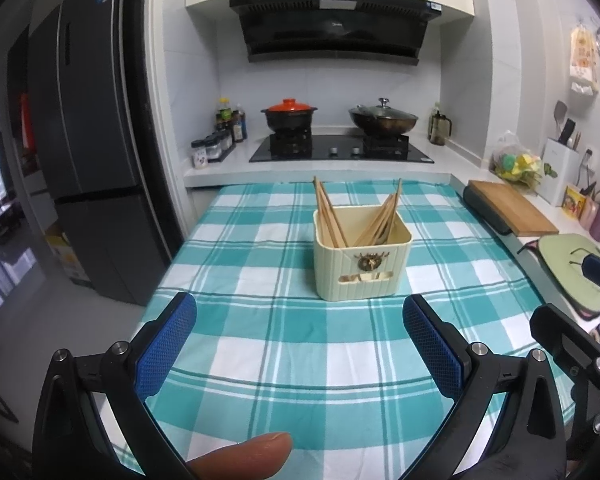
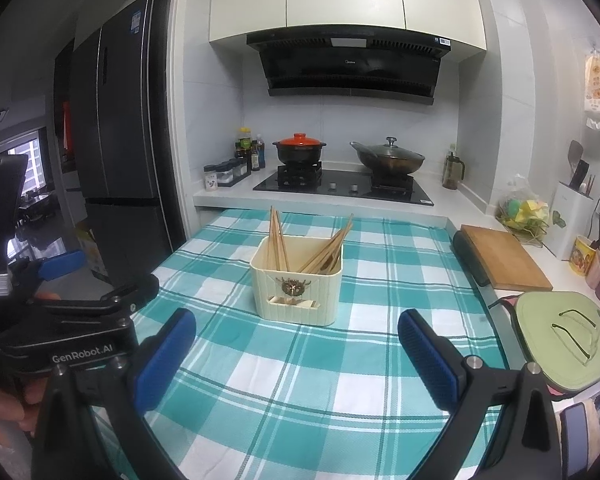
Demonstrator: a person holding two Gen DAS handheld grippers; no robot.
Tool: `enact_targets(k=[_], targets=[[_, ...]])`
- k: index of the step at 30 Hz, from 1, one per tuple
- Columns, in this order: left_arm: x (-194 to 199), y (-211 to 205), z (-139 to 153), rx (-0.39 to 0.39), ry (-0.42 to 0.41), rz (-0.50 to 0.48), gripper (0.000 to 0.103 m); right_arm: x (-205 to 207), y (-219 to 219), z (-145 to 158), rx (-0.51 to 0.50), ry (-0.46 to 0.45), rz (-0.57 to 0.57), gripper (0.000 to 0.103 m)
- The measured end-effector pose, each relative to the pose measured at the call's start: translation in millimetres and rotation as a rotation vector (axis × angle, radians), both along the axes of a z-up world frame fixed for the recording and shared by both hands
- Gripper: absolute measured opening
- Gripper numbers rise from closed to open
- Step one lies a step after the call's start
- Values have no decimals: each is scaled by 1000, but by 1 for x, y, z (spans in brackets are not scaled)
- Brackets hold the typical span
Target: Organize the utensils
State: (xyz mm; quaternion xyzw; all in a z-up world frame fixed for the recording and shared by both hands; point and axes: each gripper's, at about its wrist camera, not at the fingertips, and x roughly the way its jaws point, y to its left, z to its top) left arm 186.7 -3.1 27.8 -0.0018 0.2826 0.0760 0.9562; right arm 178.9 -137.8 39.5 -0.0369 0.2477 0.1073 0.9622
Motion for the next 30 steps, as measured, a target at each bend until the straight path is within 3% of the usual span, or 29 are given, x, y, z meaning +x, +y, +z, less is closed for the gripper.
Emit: enact_targets(k=[30], targets=[[3,-5,2,16,0,2,103,-1,2,2,0,-7,7,103]])
